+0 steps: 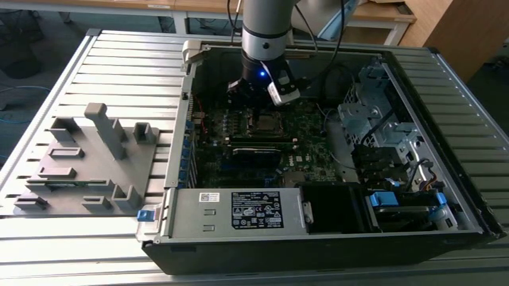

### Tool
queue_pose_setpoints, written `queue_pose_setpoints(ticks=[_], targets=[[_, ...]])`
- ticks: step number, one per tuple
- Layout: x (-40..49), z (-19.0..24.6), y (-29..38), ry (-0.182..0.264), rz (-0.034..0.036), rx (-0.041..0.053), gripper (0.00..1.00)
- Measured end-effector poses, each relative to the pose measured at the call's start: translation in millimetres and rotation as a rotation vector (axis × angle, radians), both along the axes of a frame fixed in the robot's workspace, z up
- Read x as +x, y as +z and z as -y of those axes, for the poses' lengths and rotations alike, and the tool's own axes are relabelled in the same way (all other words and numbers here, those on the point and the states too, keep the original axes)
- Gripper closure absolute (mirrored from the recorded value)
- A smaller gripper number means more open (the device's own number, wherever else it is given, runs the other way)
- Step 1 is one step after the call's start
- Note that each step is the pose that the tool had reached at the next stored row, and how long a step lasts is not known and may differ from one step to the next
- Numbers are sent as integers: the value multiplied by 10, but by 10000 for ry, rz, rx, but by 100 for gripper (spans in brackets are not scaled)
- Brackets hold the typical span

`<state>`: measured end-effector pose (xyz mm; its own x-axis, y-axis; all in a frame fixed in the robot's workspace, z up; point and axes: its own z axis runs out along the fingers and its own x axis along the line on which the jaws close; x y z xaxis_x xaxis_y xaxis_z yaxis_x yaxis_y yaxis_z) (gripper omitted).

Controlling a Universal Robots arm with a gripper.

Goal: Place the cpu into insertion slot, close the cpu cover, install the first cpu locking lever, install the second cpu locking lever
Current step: 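Close the cpu cover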

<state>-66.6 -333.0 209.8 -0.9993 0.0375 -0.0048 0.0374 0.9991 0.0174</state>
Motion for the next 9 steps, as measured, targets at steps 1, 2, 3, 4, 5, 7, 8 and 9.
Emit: queue_pose_setpoints(ticks=[1,2,3,4,5,7,8,9], targets=[[0,2,0,1,0,-1,90],[0,6,0,3,0,-1,90],[0,9,0,3,0,-1,90],[0,11,0,3,2,-1,90],[0,13,-1,3,7,-1,90],[0,14,-2,5,16,-1,90],[-1,15,-1,5,19,-2,90],[-1,15,-2,5,20,-1,90]])
